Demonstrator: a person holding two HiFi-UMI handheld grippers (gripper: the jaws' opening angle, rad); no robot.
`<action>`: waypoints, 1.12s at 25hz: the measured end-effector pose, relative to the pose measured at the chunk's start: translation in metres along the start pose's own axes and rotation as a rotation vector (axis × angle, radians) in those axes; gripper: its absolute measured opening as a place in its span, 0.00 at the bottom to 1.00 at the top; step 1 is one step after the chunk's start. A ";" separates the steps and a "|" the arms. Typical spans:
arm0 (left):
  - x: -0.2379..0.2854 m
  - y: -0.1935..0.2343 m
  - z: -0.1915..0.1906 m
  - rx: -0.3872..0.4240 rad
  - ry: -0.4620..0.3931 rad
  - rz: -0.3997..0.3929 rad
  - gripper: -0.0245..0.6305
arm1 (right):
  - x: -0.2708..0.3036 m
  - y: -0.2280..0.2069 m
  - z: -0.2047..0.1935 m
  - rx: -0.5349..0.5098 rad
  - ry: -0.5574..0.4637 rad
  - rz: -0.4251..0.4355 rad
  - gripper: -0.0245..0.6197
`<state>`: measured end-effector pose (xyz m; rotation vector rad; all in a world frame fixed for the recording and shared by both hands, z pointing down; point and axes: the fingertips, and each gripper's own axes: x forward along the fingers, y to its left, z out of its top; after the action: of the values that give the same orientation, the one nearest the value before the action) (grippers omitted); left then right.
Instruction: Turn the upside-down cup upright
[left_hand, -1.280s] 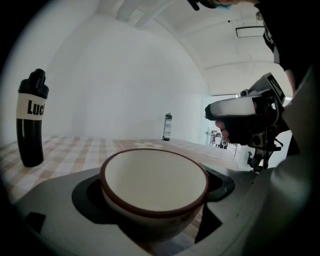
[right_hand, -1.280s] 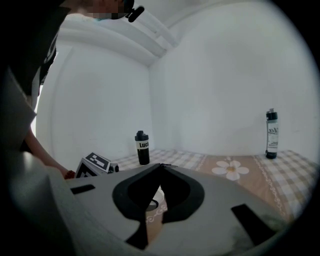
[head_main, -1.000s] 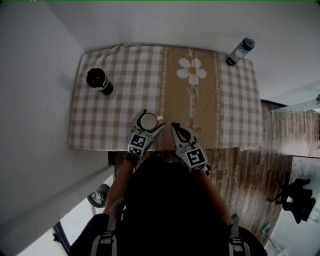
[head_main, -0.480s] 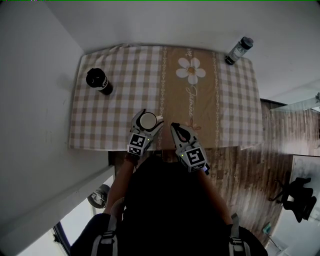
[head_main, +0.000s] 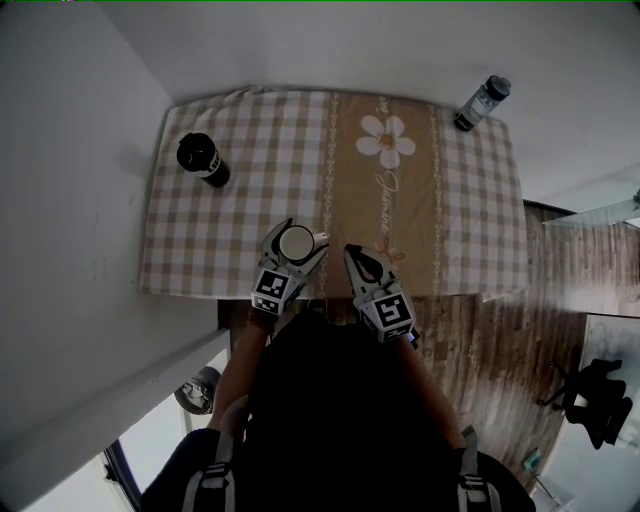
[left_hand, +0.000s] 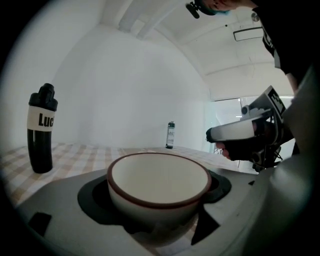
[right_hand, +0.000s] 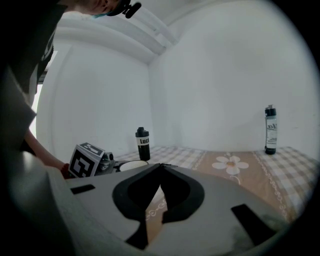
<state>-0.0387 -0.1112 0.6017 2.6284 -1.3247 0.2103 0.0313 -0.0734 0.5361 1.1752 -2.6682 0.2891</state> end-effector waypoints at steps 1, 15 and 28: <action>-0.003 0.001 0.007 -0.002 -0.015 0.000 0.68 | 0.000 -0.002 -0.001 -0.006 0.000 -0.005 0.05; -0.048 -0.020 0.099 0.018 -0.135 -0.150 0.68 | 0.008 0.023 0.021 -0.131 -0.109 0.140 0.15; -0.053 -0.050 0.123 0.031 -0.157 -0.316 0.68 | 0.009 0.051 0.046 -0.106 -0.187 0.268 0.22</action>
<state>-0.0245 -0.0696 0.4663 2.8822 -0.9311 -0.0223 -0.0176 -0.0577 0.4892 0.8517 -2.9649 0.0798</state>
